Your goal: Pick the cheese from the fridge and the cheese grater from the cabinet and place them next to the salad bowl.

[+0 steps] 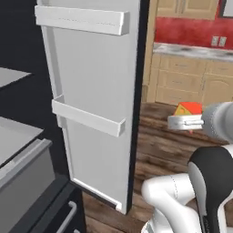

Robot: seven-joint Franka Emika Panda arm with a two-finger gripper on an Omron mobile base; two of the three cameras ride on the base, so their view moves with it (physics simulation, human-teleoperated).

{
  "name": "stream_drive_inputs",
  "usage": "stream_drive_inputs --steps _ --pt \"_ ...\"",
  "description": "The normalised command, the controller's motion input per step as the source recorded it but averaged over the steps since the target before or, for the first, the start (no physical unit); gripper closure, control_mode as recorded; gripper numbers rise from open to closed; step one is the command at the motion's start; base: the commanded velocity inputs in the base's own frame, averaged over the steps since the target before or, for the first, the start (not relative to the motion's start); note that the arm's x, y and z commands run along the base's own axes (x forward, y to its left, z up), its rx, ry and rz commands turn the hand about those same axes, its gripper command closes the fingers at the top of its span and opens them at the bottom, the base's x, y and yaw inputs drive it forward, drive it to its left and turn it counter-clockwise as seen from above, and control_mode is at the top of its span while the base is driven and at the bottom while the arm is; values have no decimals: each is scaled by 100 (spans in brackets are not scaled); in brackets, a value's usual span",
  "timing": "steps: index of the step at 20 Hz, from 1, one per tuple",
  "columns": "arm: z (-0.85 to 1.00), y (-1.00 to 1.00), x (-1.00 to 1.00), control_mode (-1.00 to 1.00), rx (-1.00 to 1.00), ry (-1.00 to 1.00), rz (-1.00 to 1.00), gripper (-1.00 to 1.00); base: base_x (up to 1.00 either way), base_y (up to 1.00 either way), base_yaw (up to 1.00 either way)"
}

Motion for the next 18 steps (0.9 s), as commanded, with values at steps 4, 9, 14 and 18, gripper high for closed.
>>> stream_drive_inputs --steps 4,9,14,18 --pt "0 0 0 100 0 0 0 100 -38 -15 -77" --pt "0 0 0 100 0 0 0 100 -11 -23 -75" --pt "0 0 0 100 0 0 0 100 33 -18 -25" --pt "0 0 0 100 0 0 0 100 54 -39 0"
